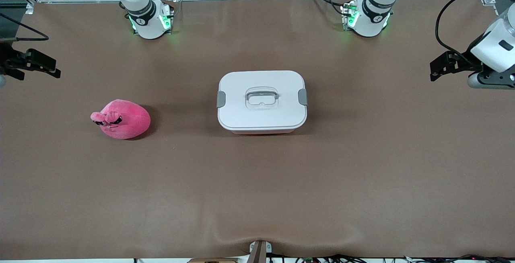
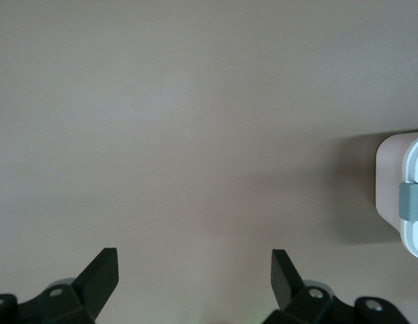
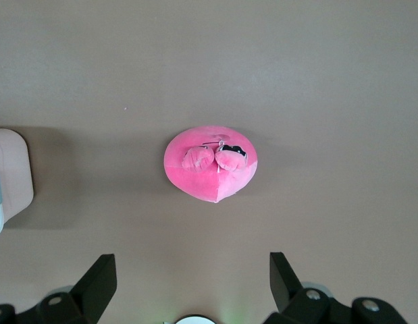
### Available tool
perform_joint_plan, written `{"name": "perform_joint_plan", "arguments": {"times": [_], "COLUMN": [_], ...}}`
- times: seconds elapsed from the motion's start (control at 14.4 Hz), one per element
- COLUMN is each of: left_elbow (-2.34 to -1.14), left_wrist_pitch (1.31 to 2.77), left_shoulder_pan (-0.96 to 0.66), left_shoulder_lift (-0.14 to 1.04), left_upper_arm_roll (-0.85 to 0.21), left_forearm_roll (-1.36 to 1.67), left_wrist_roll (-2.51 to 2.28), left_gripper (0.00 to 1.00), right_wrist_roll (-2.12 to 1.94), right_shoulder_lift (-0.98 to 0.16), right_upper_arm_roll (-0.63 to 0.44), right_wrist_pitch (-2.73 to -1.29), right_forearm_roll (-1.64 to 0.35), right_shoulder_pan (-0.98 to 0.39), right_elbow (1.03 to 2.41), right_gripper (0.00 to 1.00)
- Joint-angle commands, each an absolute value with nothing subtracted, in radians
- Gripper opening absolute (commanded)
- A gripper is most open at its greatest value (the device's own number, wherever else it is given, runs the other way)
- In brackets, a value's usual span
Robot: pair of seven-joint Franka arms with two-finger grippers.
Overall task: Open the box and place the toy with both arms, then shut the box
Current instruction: 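Move the right gripper toward the pink plush while the left gripper approaches the box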
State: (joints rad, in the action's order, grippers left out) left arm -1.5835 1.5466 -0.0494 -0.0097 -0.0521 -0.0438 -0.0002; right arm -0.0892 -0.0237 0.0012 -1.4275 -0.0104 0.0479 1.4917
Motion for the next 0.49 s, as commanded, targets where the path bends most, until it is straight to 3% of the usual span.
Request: {"name": "perform_joint_plan", "arguments": {"times": [0.0,0.42], "left_elbow": [-1.551,-1.548], "left_wrist_pitch": [1.522,1.523], "left_shoulder_pan": [-0.046,-0.043], "left_shoulder_lift": [0.008,0.006], "left_upper_arm_roll": [-0.057,-0.055], "left_forearm_roll": [-0.046,-0.044], "left_wrist_roll": [0.011,0.003], "left_gripper": [1.0,1.0], "right_wrist_roll": [-0.078,-0.086], "right_shoulder_lift": [-0.017,-0.018], "right_upper_arm_roll": [0.015,0.015], "right_wrist_pitch": [-1.428,-1.442], "right_forearm_roll": [-0.02,-0.021], "right_shoulder_pan": [0.066,0.067], "right_elbow": [1.497,1.497], "right_gripper": [1.0,1.0]}}
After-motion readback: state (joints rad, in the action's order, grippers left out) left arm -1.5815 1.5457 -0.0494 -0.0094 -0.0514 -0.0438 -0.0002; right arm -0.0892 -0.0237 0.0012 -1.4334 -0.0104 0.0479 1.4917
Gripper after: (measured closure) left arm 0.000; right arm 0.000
